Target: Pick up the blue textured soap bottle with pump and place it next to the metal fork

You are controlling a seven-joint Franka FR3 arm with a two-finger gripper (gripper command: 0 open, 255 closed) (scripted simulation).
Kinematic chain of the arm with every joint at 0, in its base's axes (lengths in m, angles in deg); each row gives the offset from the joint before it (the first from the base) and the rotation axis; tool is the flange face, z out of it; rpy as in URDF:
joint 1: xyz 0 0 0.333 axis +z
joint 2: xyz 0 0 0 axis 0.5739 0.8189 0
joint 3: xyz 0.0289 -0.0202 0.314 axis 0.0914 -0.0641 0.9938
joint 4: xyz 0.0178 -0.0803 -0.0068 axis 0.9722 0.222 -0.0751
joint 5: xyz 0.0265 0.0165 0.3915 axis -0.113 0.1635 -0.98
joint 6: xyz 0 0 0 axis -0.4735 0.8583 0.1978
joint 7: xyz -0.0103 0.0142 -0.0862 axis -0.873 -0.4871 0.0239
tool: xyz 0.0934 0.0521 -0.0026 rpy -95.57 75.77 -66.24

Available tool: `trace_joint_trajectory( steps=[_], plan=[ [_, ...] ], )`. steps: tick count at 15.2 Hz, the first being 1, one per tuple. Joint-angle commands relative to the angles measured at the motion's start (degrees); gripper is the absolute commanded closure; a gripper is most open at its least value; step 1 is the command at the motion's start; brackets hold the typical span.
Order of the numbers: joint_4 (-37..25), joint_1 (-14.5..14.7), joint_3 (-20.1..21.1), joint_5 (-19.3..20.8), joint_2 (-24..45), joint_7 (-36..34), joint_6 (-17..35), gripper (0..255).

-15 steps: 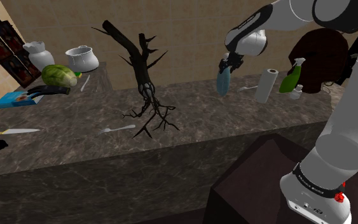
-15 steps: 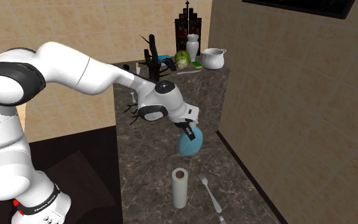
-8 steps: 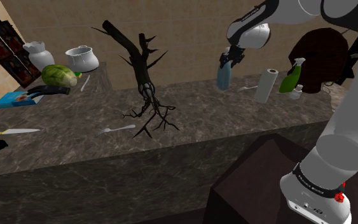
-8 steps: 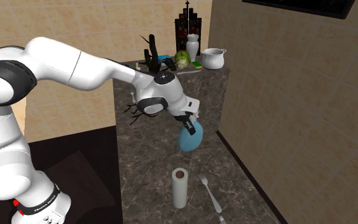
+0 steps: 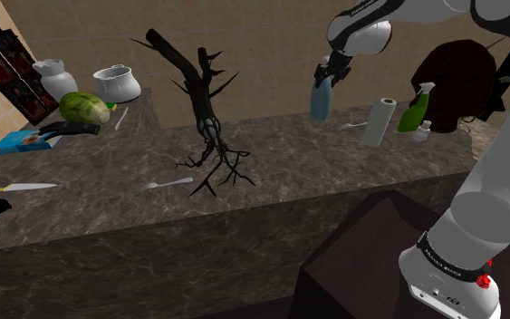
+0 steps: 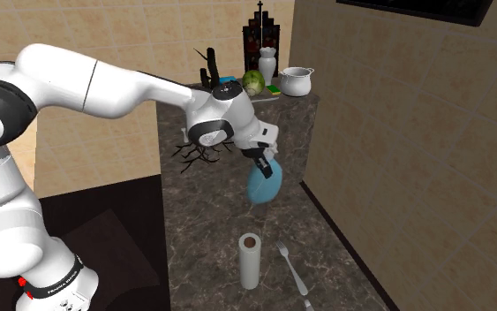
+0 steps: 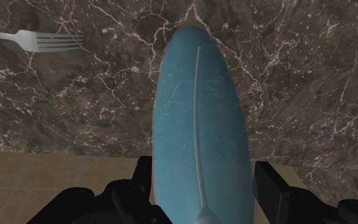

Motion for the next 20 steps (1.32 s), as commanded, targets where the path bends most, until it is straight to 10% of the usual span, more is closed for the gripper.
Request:
trace_joint_trajectory(
  steps=[1, 20],
  plan=[
    [-0.81, 0.02, -0.18, 0.65, -0.68, -0.53, -1.41, 255],
    [-11.06, 0.18, -0.8, 4.74, -4.34, -4.67, -14.85, 255]
  ],
)
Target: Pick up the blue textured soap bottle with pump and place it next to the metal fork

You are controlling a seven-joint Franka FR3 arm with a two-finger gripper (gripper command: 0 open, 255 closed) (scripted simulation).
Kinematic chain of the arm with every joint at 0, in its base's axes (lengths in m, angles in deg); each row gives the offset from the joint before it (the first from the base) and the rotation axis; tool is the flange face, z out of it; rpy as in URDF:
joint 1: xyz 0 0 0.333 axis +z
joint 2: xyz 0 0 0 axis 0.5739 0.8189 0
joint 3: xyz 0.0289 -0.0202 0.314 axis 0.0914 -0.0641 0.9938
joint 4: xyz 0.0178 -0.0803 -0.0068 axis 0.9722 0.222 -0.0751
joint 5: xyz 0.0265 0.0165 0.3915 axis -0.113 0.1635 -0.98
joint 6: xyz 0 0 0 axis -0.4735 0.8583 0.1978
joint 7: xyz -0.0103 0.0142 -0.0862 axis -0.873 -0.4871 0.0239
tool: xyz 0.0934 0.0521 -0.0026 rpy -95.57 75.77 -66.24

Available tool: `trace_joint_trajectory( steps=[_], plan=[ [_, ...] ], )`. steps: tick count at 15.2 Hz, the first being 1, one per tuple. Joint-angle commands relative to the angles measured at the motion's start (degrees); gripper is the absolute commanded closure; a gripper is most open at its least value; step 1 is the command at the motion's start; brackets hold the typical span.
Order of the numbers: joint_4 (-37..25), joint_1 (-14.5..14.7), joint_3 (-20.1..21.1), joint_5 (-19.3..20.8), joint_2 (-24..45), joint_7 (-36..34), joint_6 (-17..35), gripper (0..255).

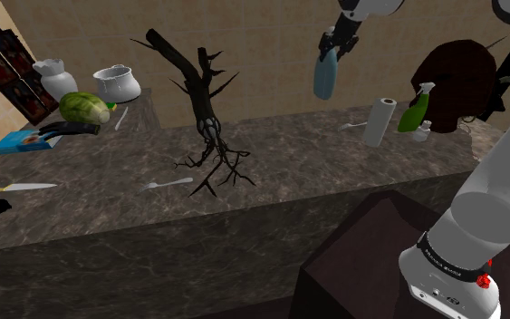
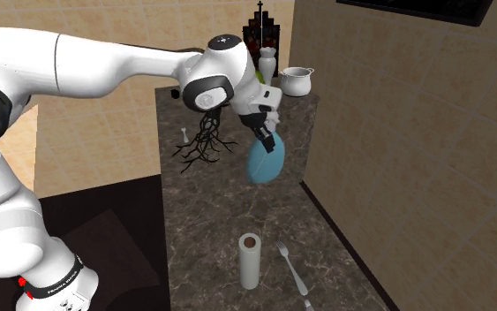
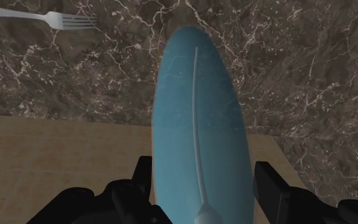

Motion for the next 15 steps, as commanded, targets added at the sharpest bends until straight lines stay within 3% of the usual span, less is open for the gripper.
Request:
trace_joint_trajectory(
  steps=[1, 15],
  plan=[
    [-1.23, -0.06, -0.07, 0.23, -0.26, -0.21, -1.44, 255],
    [-12.52, -0.34, -0.35, 1.03, 0.2, -1.83, -12.22, 255]
  ],
)
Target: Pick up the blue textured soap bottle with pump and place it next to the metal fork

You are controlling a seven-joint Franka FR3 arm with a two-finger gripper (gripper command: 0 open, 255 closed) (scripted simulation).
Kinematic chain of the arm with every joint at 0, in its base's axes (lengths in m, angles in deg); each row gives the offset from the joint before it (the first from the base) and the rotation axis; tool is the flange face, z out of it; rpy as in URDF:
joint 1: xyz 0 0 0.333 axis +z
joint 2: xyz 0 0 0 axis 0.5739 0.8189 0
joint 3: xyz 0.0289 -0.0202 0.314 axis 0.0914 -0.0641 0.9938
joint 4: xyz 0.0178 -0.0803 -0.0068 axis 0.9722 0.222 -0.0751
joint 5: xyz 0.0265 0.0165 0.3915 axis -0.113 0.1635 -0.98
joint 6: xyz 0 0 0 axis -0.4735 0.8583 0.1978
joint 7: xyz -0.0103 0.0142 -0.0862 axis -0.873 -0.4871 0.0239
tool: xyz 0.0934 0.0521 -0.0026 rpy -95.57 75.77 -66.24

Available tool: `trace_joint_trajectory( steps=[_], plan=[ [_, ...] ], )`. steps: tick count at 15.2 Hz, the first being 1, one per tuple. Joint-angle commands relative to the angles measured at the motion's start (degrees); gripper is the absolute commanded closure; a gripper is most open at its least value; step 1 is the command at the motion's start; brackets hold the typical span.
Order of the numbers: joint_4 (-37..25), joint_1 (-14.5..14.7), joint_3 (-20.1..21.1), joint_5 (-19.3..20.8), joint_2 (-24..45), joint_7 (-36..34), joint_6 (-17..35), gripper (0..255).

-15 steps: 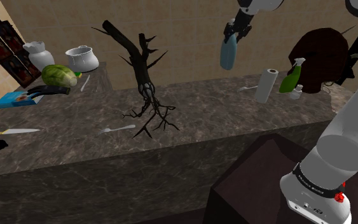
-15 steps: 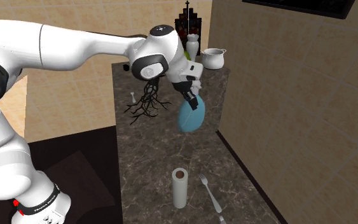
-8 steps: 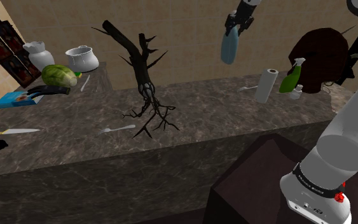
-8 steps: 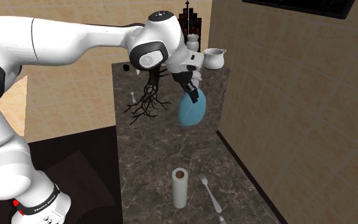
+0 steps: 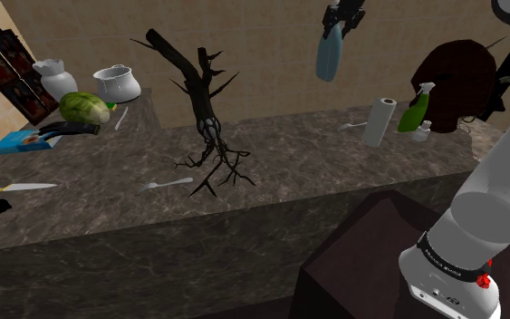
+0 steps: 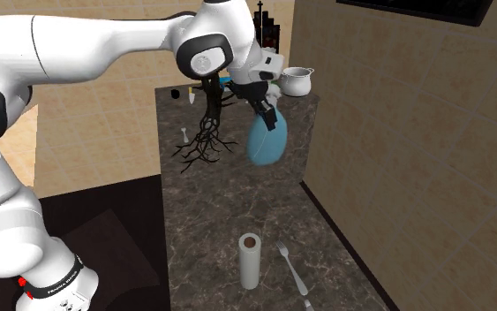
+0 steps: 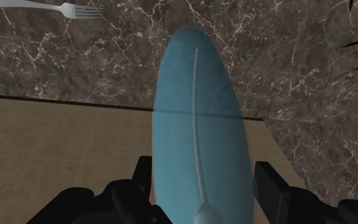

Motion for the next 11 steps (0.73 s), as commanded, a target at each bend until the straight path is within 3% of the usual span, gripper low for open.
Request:
trace_joint_trajectory(
  steps=[1, 11],
  plan=[
    [-1.84, -0.1, -0.07, -0.02, 0.26, -0.11, -1.57, 255],
    [-11.98, -0.68, -0.39, -0.51, 2.49, -0.75, -9.59, 255]
  ],
)
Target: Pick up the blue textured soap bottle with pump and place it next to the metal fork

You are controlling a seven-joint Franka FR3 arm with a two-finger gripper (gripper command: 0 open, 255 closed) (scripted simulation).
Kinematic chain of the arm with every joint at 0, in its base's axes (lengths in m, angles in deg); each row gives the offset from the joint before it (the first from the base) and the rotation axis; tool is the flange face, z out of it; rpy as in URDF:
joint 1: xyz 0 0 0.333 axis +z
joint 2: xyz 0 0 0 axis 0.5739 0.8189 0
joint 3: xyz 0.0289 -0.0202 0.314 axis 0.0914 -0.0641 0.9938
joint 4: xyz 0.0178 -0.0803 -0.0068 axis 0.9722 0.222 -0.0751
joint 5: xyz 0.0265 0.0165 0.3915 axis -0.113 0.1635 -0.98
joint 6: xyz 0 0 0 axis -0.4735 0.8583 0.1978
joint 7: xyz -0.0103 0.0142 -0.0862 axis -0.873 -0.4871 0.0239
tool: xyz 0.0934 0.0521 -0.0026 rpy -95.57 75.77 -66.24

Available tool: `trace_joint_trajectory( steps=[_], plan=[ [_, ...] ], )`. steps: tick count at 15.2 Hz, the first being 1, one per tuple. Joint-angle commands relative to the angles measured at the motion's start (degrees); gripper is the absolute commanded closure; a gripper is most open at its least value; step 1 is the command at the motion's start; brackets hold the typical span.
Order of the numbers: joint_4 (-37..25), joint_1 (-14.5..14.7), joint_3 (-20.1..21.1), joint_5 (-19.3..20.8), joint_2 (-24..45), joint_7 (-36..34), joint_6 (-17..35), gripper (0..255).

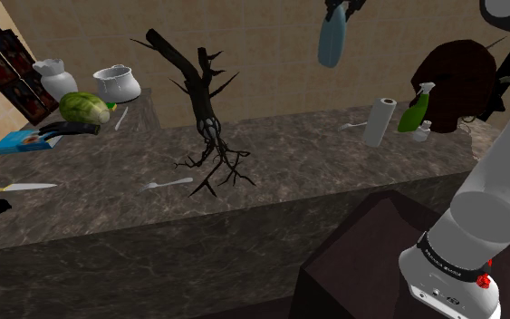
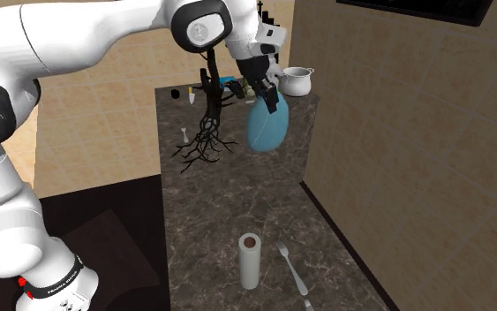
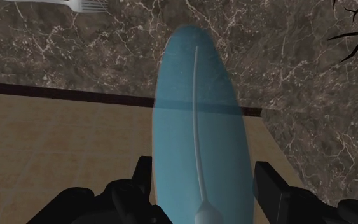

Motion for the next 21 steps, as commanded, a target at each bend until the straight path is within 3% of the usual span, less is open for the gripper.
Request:
trace_joint_trajectory(
  steps=[1, 11, 21],
  plan=[
    [0.76, 0.87, 0.53, 0.92, -1.14, -1.45, -0.08, 255],
    [12.34, 8.19, 7.74, 8.99, -10.74, -16.47, 3.46, 255],
    [15.75, 13.79, 16.04, 14.26, -13.79, -31.44, 3.56, 255]
  ],
)
